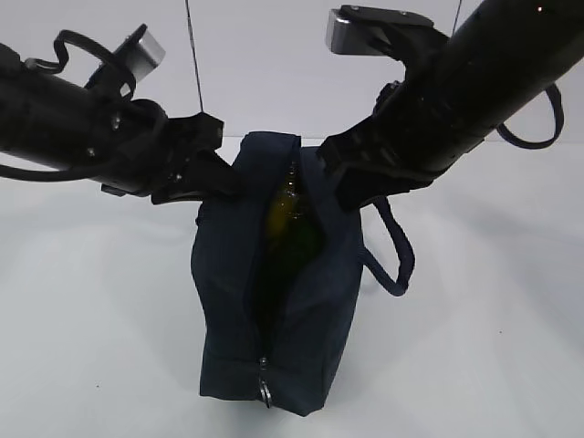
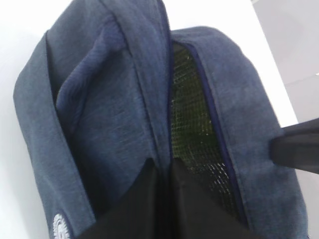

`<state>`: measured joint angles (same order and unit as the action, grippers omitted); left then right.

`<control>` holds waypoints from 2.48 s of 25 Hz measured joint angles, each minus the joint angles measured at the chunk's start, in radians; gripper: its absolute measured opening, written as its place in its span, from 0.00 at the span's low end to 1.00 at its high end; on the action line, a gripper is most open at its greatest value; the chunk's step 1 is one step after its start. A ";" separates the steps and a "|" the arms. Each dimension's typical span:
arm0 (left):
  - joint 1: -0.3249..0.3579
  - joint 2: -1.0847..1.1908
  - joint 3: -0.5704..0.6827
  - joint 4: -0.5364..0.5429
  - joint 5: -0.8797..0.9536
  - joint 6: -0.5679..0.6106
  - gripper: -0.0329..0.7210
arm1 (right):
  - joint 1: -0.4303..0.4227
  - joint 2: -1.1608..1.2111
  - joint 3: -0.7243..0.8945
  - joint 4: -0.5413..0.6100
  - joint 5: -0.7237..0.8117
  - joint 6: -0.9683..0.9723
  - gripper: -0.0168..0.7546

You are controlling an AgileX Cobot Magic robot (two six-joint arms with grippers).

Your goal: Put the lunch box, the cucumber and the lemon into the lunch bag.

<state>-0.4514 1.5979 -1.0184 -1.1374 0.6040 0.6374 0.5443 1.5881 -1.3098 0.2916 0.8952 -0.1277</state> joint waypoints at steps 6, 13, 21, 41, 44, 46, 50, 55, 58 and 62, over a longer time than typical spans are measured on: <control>-0.001 0.000 0.047 0.008 -0.072 -0.001 0.05 | 0.000 -0.002 0.080 0.039 -0.166 -0.050 0.05; -0.001 0.007 0.048 0.011 -0.092 -0.001 0.05 | 0.000 -0.002 0.095 0.023 -0.261 -0.073 0.05; -0.001 0.023 0.048 0.002 -0.132 -0.001 0.05 | 0.000 0.035 0.095 0.018 -0.326 -0.123 0.05; -0.001 0.030 0.048 -0.004 -0.196 0.006 0.05 | 0.000 0.051 0.095 -0.011 -0.401 -0.143 0.19; -0.001 0.030 0.048 -0.004 -0.197 0.006 0.05 | 0.000 0.040 0.093 -0.013 -0.362 -0.144 0.39; -0.001 0.030 0.048 -0.004 -0.199 0.006 0.05 | 0.000 0.029 0.084 -0.013 -0.302 -0.146 0.48; -0.001 0.030 0.048 -0.004 -0.207 0.006 0.05 | 0.000 0.002 0.025 -0.013 -0.164 -0.146 0.52; -0.001 0.030 0.048 -0.004 -0.211 0.006 0.05 | 0.000 -0.011 -0.057 0.023 0.038 -0.121 0.52; -0.001 0.030 0.048 -0.004 -0.213 0.006 0.05 | 0.000 -0.011 -0.060 0.065 0.131 -0.114 0.52; -0.001 0.030 0.048 -0.004 -0.213 0.006 0.05 | 0.000 -0.060 -0.006 0.117 0.118 -0.114 0.52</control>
<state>-0.4522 1.6278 -0.9705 -1.1413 0.3905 0.6429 0.5443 1.5280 -1.3158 0.4085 1.0135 -0.2420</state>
